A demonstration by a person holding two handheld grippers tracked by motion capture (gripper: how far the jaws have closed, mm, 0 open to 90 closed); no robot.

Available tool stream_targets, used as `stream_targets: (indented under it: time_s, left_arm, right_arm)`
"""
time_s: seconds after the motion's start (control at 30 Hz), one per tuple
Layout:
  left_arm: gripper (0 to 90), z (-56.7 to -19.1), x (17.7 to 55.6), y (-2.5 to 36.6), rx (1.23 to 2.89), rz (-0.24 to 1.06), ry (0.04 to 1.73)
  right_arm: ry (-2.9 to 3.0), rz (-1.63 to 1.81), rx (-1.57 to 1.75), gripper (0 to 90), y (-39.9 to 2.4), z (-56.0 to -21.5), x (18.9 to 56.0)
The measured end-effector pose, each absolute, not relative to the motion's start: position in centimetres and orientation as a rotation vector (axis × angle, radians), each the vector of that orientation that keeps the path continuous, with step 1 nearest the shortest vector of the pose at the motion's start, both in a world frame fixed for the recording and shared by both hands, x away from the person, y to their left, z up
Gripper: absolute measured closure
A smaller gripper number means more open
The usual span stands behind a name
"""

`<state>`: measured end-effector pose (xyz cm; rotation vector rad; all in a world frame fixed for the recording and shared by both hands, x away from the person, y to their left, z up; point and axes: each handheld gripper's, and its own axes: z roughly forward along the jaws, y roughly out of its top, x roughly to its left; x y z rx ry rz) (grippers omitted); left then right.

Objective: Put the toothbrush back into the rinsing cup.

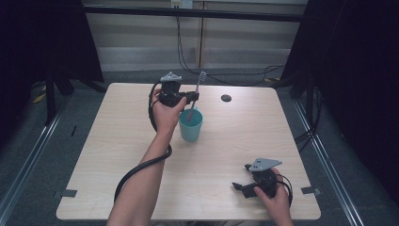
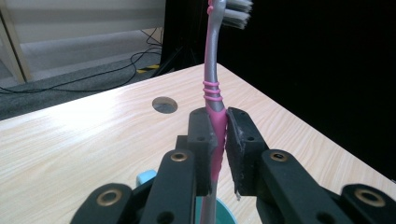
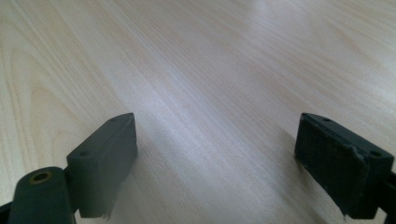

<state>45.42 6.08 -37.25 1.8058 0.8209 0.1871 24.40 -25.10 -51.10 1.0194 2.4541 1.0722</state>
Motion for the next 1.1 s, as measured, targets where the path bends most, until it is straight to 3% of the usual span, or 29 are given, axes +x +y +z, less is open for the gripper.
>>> stream_targets:
  time_s: [1.1]
  left_arm:
    - [80.5,-41.2,44.7,6.0,1.863,0.183,0.849]
  right_arm:
    - [2.456,1.072,1.017,12.6,-25.1,-51.1,24.4]
